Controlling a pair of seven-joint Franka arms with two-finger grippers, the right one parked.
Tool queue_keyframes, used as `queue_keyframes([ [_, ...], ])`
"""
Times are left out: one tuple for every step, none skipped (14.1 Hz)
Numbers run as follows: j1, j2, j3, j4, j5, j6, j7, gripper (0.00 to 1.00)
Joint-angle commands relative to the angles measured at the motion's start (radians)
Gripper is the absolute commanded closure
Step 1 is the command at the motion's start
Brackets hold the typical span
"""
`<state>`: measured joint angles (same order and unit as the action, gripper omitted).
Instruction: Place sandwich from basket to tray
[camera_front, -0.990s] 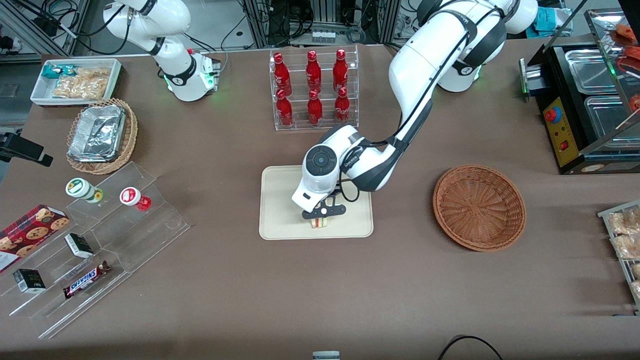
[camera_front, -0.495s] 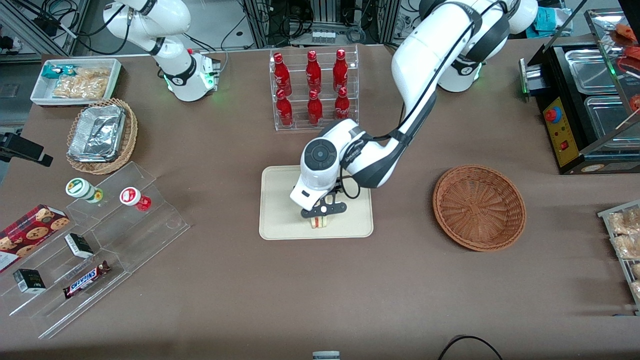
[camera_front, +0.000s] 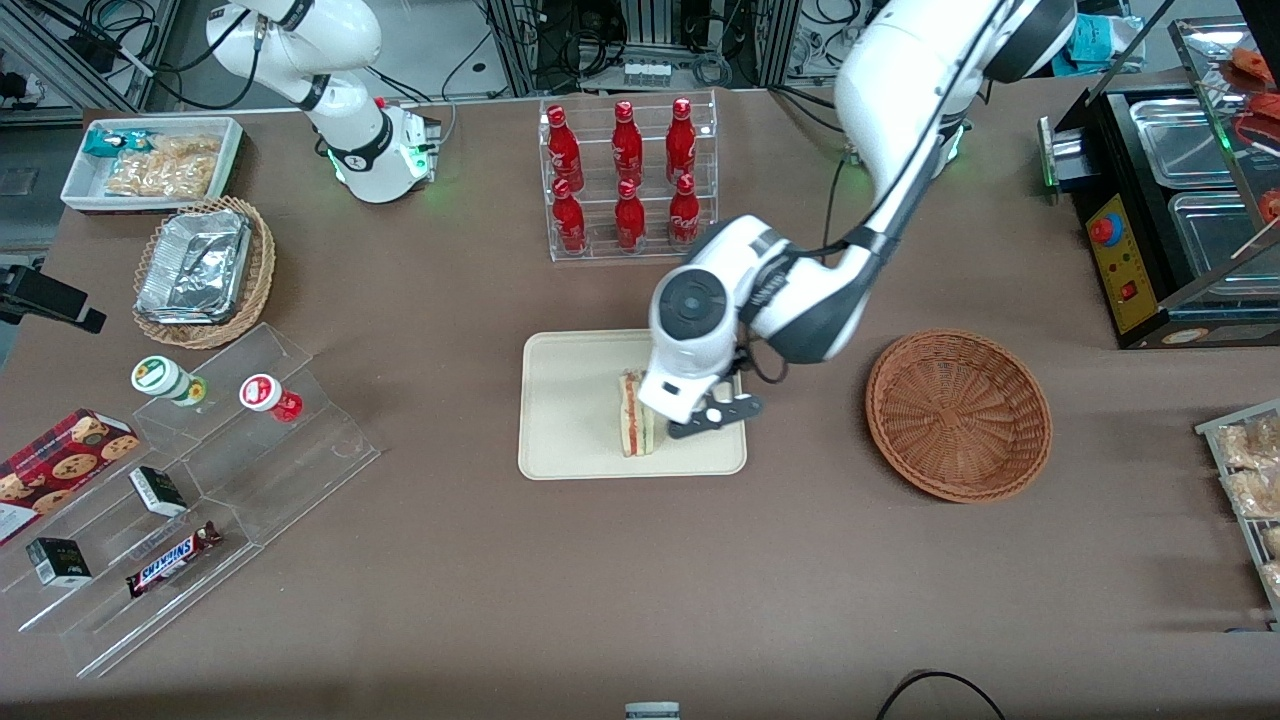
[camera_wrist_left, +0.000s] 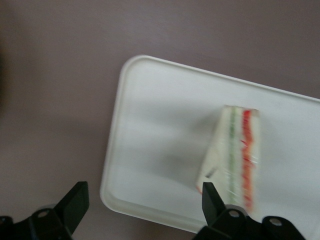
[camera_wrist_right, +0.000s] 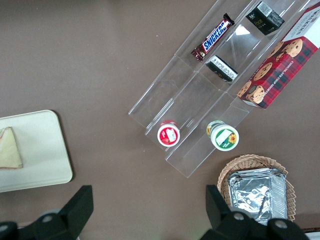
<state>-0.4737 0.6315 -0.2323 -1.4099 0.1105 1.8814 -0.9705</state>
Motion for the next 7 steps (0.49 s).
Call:
queue_keyframes([
  [0.087,-0.156,-0.007,-0.188,0.003,0.016,0.094,0.0],
  [0.113,-0.189,-0.007,-0.225,-0.001,0.013,0.136,0.0],
  [0.145,-0.232,-0.007,-0.269,-0.006,0.01,0.182,0.0],
  [0.185,-0.277,-0.007,-0.32,-0.008,0.01,0.229,0.0],
  [0.216,-0.315,-0.009,-0.358,-0.02,0.01,0.271,0.0],
  [0.239,-0.358,-0.009,-0.394,-0.032,0.005,0.315,0.0],
  [0.268,-0.399,-0.009,-0.427,-0.038,0.002,0.357,0.0],
])
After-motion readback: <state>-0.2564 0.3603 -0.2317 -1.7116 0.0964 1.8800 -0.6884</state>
